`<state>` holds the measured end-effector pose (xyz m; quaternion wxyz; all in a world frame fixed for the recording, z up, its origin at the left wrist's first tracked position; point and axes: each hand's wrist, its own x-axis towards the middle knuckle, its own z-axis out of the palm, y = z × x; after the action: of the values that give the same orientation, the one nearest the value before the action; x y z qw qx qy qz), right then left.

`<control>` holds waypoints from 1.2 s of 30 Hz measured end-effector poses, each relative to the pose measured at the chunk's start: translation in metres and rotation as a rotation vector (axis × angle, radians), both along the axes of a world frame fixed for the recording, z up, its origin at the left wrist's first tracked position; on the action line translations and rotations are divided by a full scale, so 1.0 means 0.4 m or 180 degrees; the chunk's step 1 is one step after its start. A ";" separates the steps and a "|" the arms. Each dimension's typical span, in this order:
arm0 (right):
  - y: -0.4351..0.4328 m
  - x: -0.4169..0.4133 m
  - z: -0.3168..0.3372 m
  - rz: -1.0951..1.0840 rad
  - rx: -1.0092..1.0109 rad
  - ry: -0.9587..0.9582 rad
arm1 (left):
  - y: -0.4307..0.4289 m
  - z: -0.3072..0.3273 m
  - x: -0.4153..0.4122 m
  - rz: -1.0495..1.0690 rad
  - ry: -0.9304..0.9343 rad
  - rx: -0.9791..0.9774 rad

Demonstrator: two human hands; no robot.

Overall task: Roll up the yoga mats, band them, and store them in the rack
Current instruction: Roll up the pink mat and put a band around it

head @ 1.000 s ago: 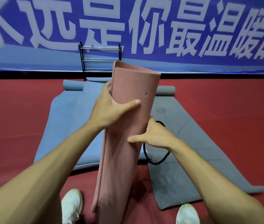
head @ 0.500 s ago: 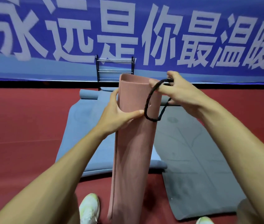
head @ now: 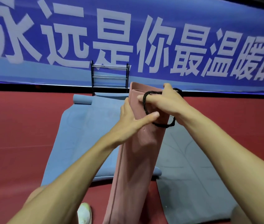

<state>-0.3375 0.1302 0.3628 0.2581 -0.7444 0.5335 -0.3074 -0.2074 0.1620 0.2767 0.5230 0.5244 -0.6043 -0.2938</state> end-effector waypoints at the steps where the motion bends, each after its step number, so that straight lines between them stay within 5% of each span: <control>1: 0.001 0.003 0.002 0.0018 -0.0038 0.0073 | -0.004 -0.004 -0.012 0.0213 0.0165 -0.0109; 4: 0.001 0.003 0.004 0.0124 -0.0157 0.0181 | -0.019 -0.002 -0.012 0.0561 0.0658 -0.0143; 12: -0.015 -0.060 -0.026 0.0479 -0.0454 -0.0302 | -0.009 0.019 0.002 0.1260 0.0494 -0.0512; 16: -0.013 -0.107 -0.036 0.0829 -0.0938 -0.0256 | -0.017 0.038 0.041 0.1118 0.0801 -0.0616; 21: -0.051 -0.165 -0.048 0.0998 -0.0807 -0.0972 | -0.013 0.067 0.041 0.1096 0.0899 -0.0486; 26: -0.070 -0.175 -0.029 0.0944 -0.1064 -0.0604 | -0.011 0.092 0.040 0.0961 0.1008 -0.0303; 31: -0.091 -0.136 0.022 0.0892 -0.0521 -0.0490 | -0.024 0.105 0.061 0.0748 0.1555 0.0153; 36: -0.138 -0.121 0.015 0.1044 0.0937 -0.0822 | -0.049 0.080 0.108 -0.0065 0.2132 0.0975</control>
<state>-0.3860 0.0749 0.3687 0.4762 -0.7300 0.4072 -0.2730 -0.1641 0.1425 0.3085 0.6043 0.4653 -0.3538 -0.5414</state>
